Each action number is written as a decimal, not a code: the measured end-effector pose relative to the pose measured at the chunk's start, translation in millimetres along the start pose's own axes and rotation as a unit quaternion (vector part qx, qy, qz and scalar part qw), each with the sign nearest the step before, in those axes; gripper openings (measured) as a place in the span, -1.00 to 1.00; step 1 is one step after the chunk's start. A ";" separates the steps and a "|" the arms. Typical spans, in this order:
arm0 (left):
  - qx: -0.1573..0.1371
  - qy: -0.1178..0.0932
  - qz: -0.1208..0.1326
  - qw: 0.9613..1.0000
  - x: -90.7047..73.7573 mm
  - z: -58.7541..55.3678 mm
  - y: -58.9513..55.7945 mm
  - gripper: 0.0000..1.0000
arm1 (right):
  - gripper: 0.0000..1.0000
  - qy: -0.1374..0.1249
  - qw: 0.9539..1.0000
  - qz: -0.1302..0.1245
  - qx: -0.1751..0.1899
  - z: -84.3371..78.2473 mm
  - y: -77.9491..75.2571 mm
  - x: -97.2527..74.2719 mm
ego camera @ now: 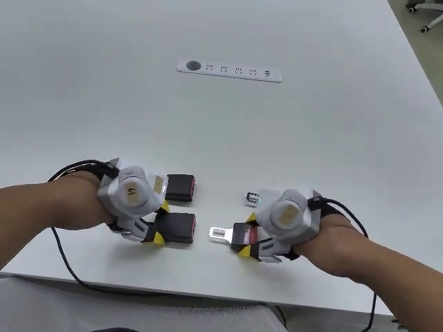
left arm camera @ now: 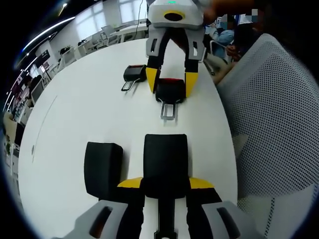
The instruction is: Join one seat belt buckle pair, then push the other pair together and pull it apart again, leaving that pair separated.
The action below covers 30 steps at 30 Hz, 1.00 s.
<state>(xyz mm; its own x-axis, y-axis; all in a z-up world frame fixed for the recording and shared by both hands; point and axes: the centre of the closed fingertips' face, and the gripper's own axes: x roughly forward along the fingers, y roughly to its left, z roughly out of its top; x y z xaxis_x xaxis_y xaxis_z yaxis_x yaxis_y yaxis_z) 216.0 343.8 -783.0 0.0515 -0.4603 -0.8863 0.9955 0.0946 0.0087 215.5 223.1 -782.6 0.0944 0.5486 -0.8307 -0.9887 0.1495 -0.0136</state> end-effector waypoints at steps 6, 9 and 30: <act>0.007 0.010 -0.005 1.000 0.4 -0.1 0.7 -0.35 | -0.34 -0.010 1.000 0.001 0.000 16.4 2.7 10.3; 0.008 0.013 -0.005 1.000 0.7 0.0 1.0 -0.35 | -0.34 -0.011 1.000 0.001 0.001 22.1 3.7 13.0; 0.011 0.015 -0.006 1.000 0.7 0.1 1.1 -0.35 | -0.34 -0.010 1.000 0.014 -0.014 30.2 4.9 20.1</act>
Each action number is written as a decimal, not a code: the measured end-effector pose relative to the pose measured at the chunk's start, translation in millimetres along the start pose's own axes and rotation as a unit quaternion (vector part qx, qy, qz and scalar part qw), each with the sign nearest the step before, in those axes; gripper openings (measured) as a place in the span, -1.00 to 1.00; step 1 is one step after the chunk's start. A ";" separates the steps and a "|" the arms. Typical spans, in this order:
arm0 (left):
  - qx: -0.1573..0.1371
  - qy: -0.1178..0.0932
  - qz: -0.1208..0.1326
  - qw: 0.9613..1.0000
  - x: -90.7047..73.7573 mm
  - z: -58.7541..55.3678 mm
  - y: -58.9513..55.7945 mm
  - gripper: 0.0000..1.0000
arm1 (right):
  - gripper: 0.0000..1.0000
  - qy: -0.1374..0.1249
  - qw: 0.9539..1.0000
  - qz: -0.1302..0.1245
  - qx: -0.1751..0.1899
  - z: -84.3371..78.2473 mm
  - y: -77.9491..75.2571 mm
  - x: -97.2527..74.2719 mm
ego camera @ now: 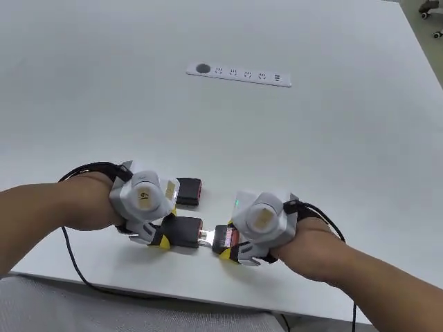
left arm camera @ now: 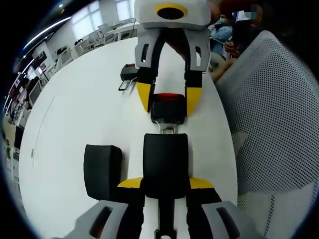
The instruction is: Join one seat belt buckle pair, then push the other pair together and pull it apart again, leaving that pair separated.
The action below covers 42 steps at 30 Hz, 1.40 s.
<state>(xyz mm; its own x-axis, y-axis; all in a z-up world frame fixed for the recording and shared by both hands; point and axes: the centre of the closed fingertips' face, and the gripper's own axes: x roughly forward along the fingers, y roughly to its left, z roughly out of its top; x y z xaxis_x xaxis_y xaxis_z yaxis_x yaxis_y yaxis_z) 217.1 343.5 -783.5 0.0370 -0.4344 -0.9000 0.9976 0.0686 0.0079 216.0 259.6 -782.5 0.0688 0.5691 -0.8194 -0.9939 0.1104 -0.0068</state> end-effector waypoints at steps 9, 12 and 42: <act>0.007 -0.001 -0.002 1.000 -0.5 0.0 0.1 -0.37 | -0.36 -0.006 1.000 0.004 -0.004 5.1 -0.9 4.3; 0.007 0.001 -0.002 1.000 -0.1 -0.5 0.4 -0.37 | -0.36 -0.005 1.000 0.004 -0.006 8.1 -0.5 6.0; 0.009 -0.004 -0.001 1.000 -0.9 -2.9 3.5 -0.37 | -0.37 0.000 0.999 -0.003 -0.032 15.0 2.5 9.6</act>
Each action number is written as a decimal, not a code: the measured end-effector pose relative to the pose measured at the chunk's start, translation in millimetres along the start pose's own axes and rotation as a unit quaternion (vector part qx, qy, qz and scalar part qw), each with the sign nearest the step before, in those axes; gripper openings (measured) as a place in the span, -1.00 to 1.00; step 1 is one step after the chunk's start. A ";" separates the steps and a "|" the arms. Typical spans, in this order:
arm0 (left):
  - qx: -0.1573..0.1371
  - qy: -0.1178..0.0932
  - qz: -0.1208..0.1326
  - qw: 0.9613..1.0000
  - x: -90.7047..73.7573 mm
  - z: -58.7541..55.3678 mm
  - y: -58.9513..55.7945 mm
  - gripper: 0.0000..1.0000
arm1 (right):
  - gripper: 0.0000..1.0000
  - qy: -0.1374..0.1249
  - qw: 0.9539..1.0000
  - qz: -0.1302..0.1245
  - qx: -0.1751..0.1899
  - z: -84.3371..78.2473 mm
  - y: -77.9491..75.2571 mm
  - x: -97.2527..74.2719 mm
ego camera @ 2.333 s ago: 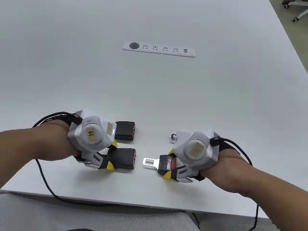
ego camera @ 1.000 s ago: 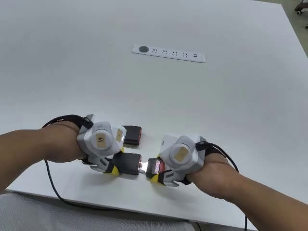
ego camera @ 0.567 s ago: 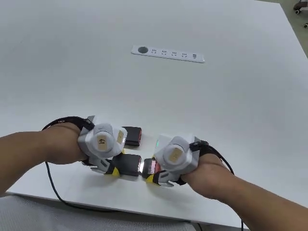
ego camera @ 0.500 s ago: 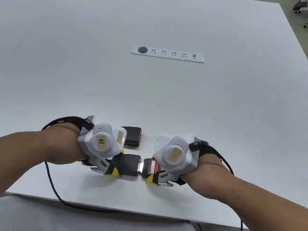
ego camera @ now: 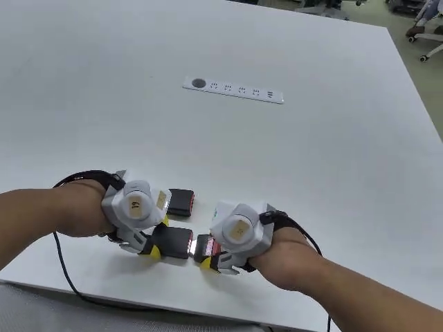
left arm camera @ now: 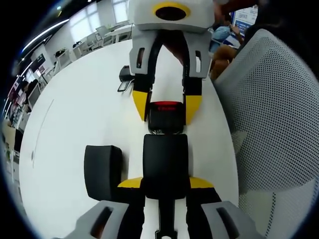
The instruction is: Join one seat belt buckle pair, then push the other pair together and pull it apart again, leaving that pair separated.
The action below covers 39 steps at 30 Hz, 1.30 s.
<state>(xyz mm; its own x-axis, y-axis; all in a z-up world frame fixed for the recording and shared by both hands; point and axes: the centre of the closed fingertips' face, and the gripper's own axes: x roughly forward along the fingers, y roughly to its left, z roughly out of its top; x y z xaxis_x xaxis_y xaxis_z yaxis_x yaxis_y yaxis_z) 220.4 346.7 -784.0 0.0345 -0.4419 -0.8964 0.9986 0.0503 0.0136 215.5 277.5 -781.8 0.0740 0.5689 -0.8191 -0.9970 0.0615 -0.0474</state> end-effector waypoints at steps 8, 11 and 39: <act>-0.001 0.007 0.003 1.000 0.7 1.1 0.0 -0.37 | -0.37 -0.004 1.000 -0.001 0.013 -1.7 -0.2 -2.6; -0.003 0.007 0.003 1.000 0.4 2.3 -0.8 -0.37 | -0.37 -0.005 1.000 -0.002 0.012 -1.7 -2.2 -1.2; -0.077 -0.023 0.018 0.997 -19.8 2.8 -6.0 -0.19 | -0.30 0.004 1.000 0.008 0.016 2.5 -4.9 -25.2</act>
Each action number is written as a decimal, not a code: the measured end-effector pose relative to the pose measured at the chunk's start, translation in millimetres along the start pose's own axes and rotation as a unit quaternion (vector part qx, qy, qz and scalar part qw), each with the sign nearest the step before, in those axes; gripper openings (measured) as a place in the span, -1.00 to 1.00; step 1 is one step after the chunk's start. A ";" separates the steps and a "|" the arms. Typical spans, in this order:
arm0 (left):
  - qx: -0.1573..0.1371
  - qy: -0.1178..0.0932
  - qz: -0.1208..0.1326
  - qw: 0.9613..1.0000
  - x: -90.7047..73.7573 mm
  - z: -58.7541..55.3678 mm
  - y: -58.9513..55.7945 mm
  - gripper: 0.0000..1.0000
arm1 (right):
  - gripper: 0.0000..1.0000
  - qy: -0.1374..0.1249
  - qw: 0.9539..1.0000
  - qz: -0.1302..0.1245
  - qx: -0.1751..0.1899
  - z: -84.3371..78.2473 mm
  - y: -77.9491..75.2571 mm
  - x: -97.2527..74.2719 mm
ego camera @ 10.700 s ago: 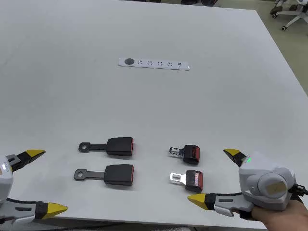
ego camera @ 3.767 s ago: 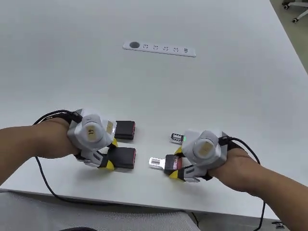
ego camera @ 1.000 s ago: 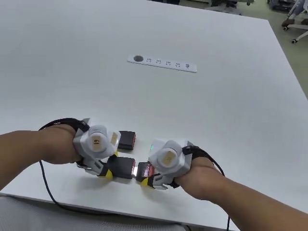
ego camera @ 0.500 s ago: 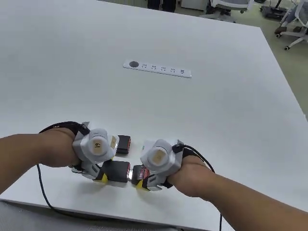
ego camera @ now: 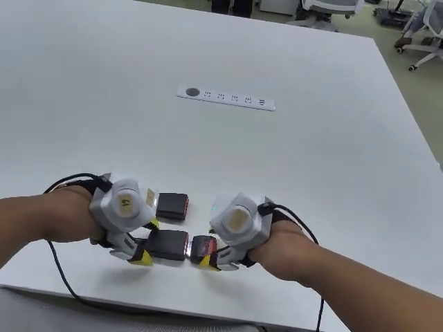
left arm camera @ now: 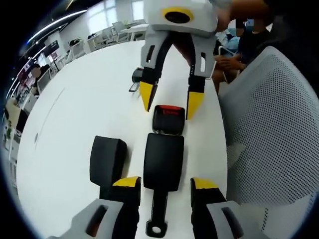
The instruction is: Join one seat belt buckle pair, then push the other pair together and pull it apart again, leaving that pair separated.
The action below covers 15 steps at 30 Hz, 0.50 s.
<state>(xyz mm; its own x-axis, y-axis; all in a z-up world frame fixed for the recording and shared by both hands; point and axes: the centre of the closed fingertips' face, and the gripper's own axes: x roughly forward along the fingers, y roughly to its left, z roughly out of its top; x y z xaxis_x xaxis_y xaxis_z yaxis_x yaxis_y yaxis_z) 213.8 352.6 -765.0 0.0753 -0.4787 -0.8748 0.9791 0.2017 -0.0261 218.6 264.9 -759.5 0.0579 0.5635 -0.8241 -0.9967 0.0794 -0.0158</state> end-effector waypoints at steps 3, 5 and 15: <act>-0.019 -0.028 0.021 0.999 -16.5 11.2 15.7 -0.19 | -0.27 -0.004 1.000 -0.006 0.002 -3.9 -9.1 -2.8; -0.030 -0.048 0.031 0.998 -25.5 23.9 20.4 -0.19 | -0.28 -0.009 1.000 -0.011 0.004 -4.8 -13.0 -7.8; -0.057 -0.068 0.056 0.994 -24.2 28.7 55.7 -0.21 | -0.33 -0.005 0.998 -0.045 0.034 -34.7 -46.1 -29.7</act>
<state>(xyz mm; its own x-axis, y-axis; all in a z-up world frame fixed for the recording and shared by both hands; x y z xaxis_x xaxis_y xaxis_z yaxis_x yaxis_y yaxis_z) 272.0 350.9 -731.5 0.2153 -0.5565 -0.8025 0.9357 0.3528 0.0065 260.9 215.9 -753.9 0.1477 0.5603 -0.8150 -0.9815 0.1847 -0.0509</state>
